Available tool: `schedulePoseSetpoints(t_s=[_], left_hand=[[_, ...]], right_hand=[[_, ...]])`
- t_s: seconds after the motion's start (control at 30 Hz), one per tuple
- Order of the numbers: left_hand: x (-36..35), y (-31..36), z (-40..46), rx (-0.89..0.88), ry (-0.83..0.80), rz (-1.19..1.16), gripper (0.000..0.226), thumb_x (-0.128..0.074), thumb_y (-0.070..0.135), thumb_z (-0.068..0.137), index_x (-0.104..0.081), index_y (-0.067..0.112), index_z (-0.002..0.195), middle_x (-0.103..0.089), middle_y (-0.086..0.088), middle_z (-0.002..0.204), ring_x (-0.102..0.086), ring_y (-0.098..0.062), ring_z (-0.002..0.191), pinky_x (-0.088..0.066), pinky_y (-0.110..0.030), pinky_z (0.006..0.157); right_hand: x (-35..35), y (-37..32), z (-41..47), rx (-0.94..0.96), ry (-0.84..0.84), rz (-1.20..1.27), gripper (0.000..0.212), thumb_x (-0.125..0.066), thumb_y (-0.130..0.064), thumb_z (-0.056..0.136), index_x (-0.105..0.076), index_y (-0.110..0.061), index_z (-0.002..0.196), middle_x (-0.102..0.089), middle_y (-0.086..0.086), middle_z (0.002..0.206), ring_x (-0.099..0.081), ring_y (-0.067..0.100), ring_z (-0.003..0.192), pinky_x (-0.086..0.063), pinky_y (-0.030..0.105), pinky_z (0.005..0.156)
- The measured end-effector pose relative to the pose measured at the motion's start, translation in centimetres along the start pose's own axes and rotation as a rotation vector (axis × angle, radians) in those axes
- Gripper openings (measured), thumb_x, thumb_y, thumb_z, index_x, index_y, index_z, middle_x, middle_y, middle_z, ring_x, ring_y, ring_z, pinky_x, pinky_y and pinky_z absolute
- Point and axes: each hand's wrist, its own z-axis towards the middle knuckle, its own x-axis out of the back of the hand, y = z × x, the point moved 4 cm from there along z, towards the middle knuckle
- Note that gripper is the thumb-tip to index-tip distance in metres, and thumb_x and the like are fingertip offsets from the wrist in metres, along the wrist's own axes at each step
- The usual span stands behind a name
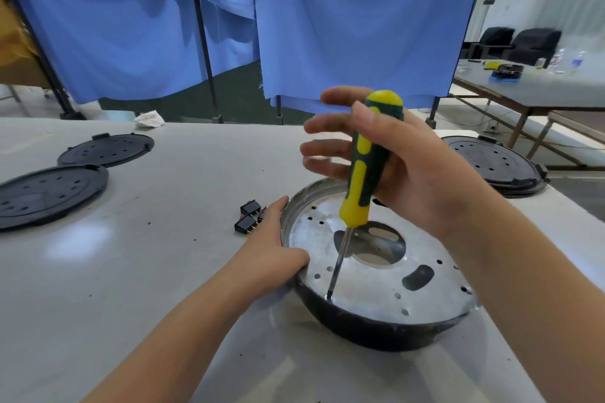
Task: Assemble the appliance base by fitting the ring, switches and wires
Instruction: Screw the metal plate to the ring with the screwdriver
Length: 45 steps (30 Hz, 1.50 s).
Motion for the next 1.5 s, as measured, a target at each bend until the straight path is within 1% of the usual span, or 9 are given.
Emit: schedulePoseSetpoints(t_s=[0.1,0.33,0.47,0.8,0.9,1.1,1.27,1.37,1.5], left_hand=[[0.0,0.1,0.0,0.007,0.003,0.014,0.091,-0.062,0.005,0.081,-0.013,0.036,0.151,-0.042,0.004,0.143,-0.047,-0.019,0.125,-0.042,-0.033,0.103],[-0.1,0.2,-0.2,0.007,-0.002,0.02,0.09,-0.061,0.004,0.081,-0.013,0.036,0.15,-0.041,0.002,0.145,-0.045,-0.022,0.128,-0.04,-0.039,0.108],[0.0,0.2,-0.3,0.008,0.0,0.008,0.09,-0.06,0.002,0.08,-0.014,0.035,0.151,-0.043,0.001,0.144,-0.046,-0.022,0.126,-0.041,-0.038,0.106],[0.0,0.2,-0.1,0.006,-0.002,0.032,0.091,-0.061,0.002,0.08,-0.013,0.034,0.151,-0.041,0.0,0.146,-0.047,-0.024,0.127,-0.042,-0.039,0.105],[-0.1,0.2,0.0,0.003,0.001,0.018,0.091,-0.06,0.001,0.08,-0.014,0.033,0.151,-0.041,0.0,0.144,-0.047,-0.023,0.125,-0.043,-0.034,0.102],[-0.1,0.1,0.0,-0.007,0.002,-0.008,0.088,-0.058,0.0,0.08,-0.016,0.031,0.151,-0.047,0.001,0.138,-0.05,-0.02,0.121,-0.041,-0.028,0.095],[0.0,0.3,-0.1,-0.005,0.002,0.008,0.089,-0.06,0.0,0.08,-0.016,0.03,0.151,-0.046,-0.002,0.14,-0.049,-0.023,0.122,-0.043,-0.031,0.097],[0.1,0.3,-0.1,-0.002,-0.003,0.027,0.09,-0.062,0.001,0.08,-0.015,0.03,0.151,-0.044,-0.003,0.142,-0.048,-0.026,0.125,-0.043,-0.038,0.103],[0.0,0.3,-0.1,-0.004,-0.008,0.037,0.091,-0.063,0.001,0.08,-0.015,0.03,0.151,-0.043,-0.004,0.142,-0.046,-0.026,0.126,-0.043,-0.039,0.104]], right_hand=[[-0.1,-1.2,1.1,0.068,0.032,-0.173,0.014,-0.052,-0.022,0.092,-0.062,-0.014,0.099,-0.07,0.003,0.086,-0.07,0.022,0.083,-0.056,0.034,0.076],[-2.2,-4.0,1.3,0.392,0.165,-1.459,0.043,-0.043,-0.034,0.099,-0.047,-0.01,0.064,-0.046,0.004,0.05,-0.041,0.018,0.045,-0.034,0.027,0.047],[-4.1,-4.4,1.6,0.219,0.379,-2.055,0.052,-0.023,-0.044,0.101,-0.029,-0.015,0.058,-0.032,0.0,0.05,-0.027,0.016,0.043,-0.015,0.027,0.046],[-4.5,-5.9,0.9,-0.067,-0.143,-1.76,0.028,-0.029,-0.034,0.101,-0.05,-0.019,0.089,-0.052,-0.004,0.072,-0.047,0.013,0.063,-0.038,0.022,0.057],[-5.2,-5.9,0.6,0.013,-0.077,-2.17,0.045,-0.023,-0.046,0.1,-0.037,-0.018,0.069,-0.041,0.0,0.06,-0.037,0.017,0.05,-0.024,0.031,0.047],[-5.3,-5.8,0.4,0.082,0.174,-2.287,0.056,-0.021,-0.045,0.102,-0.034,-0.012,0.059,-0.032,0.001,0.053,-0.027,0.014,0.045,-0.014,0.023,0.047],[-3.1,-5.6,0.4,-0.157,0.002,-1.842,0.022,-0.031,-0.034,0.099,-0.048,-0.022,0.094,-0.054,0.0,0.073,-0.046,0.014,0.058,-0.034,0.029,0.05],[-2.5,-5.1,0.2,-0.253,-0.164,-1.352,0.024,-0.042,-0.025,0.099,-0.046,-0.04,0.117,-0.064,0.004,0.094,-0.065,0.015,0.084,-0.053,0.03,0.082],[-2.5,-5.7,0.0,-0.043,-0.131,-1.458,0.015,-0.056,-0.035,0.093,-0.052,-0.037,0.107,-0.063,-0.005,0.086,-0.064,0.017,0.084,-0.053,0.041,0.079]])
